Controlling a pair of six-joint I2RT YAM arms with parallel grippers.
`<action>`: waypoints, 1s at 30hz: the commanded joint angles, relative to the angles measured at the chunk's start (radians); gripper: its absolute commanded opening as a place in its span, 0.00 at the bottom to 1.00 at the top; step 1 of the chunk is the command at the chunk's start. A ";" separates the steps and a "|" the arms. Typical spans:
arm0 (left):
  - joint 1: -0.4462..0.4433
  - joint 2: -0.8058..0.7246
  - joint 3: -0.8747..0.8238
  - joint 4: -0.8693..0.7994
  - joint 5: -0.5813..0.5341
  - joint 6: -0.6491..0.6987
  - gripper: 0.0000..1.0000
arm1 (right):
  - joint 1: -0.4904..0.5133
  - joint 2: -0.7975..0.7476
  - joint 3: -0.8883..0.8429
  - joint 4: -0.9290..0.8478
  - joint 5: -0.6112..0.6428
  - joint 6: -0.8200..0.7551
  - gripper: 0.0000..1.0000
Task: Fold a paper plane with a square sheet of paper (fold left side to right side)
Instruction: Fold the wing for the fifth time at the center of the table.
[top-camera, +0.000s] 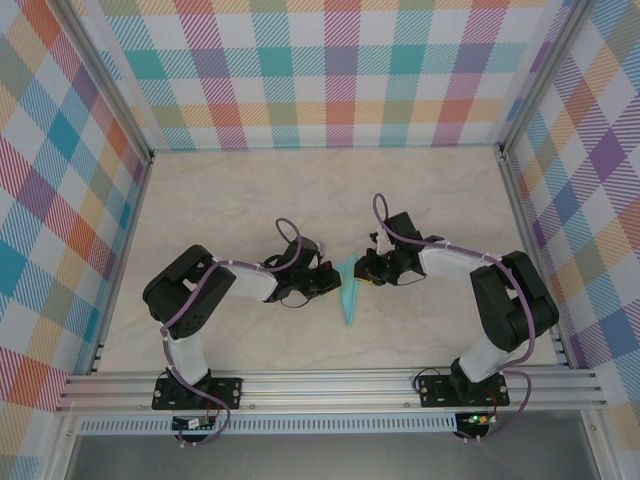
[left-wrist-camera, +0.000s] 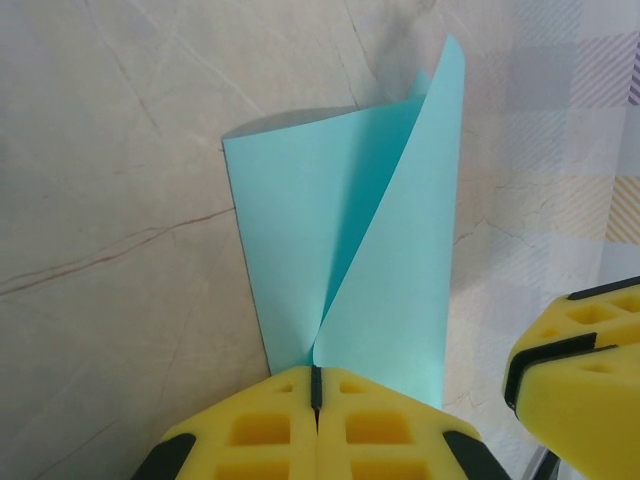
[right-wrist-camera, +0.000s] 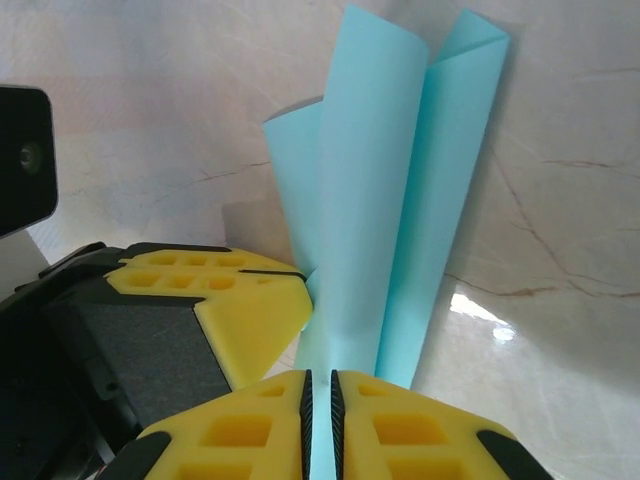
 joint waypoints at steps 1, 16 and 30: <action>0.013 -0.030 -0.019 -0.024 -0.018 0.021 0.00 | 0.012 0.027 0.022 0.030 -0.021 0.010 0.15; 0.013 -0.007 -0.012 -0.015 -0.007 0.021 0.00 | 0.031 0.118 0.107 0.029 -0.015 0.005 0.15; 0.013 0.006 -0.002 -0.035 -0.003 0.034 0.00 | 0.035 0.157 0.131 -0.061 0.076 -0.048 0.15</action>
